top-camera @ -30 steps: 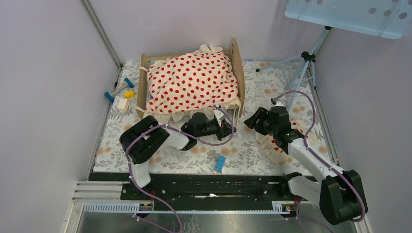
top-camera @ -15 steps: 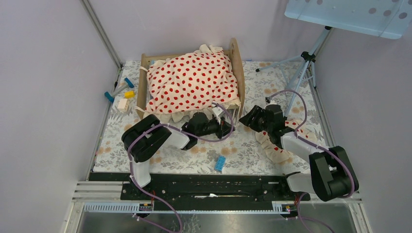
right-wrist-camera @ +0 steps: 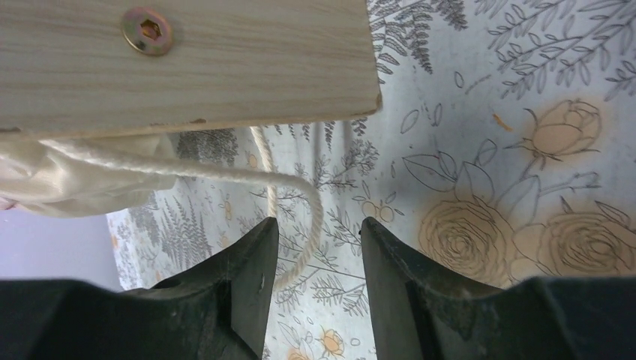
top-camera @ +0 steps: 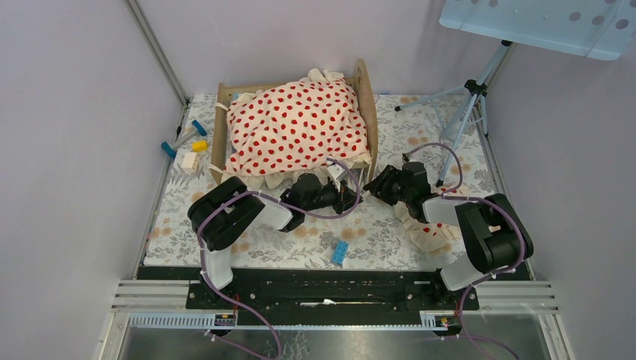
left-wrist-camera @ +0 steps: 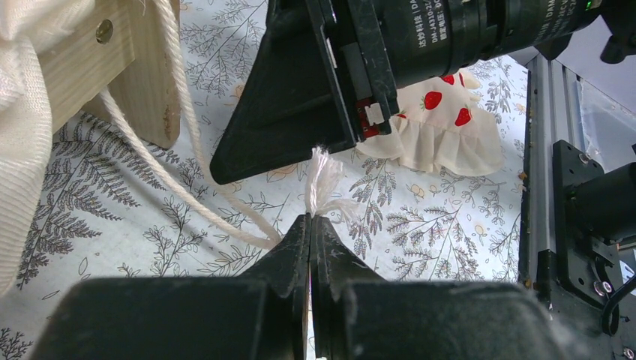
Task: Set up the pet bed
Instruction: Tie the ropes to the bed frame.
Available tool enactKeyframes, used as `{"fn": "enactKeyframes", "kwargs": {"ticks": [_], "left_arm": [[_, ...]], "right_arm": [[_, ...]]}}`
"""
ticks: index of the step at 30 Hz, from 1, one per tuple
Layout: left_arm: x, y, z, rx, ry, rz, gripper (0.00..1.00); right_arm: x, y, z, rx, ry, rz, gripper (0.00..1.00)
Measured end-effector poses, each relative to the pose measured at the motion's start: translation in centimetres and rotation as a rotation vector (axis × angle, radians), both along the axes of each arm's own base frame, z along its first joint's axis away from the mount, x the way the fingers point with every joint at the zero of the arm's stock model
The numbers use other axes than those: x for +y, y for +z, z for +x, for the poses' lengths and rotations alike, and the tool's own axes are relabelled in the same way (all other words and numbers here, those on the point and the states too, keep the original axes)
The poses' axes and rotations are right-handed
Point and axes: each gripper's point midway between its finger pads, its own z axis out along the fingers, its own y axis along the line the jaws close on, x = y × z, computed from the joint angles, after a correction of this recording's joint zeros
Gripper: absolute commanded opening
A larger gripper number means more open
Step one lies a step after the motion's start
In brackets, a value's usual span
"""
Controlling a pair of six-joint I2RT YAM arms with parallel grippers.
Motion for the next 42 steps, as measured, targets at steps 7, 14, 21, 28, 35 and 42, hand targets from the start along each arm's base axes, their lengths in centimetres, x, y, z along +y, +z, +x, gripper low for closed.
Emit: {"fn": "enactKeyframes", "kwargs": {"ticks": [7,14,21,28,35,42], "left_arm": [[0.0,0.0,-0.1,0.006,-0.003,-0.003,0.00],[0.0,0.0,-0.1,0.011,-0.007,-0.005,0.00],[-0.1,0.1,-0.2,0.014,-0.012,-0.007,0.00],[0.1,0.0,-0.2,0.018,-0.010,-0.004,0.00],[0.2,0.0,0.0,0.018,-0.005,-0.004,0.00],[0.1,0.1,0.1,0.035,0.001,-0.013,0.00]], "right_arm": [[0.7,-0.2,0.7,-0.005,-0.002,0.050,0.49],[1.1,-1.4,1.1,0.023,-0.011,0.072,0.41],[1.8,-1.3,1.7,0.014,-0.005,0.112,0.19],[2.0,0.2,1.7,-0.033,0.012,0.133,0.07],[2.1,3.7,1.7,-0.124,0.034,0.147,0.04],[2.3,3.1,0.4,-0.097,0.066,0.157,0.04]]}}
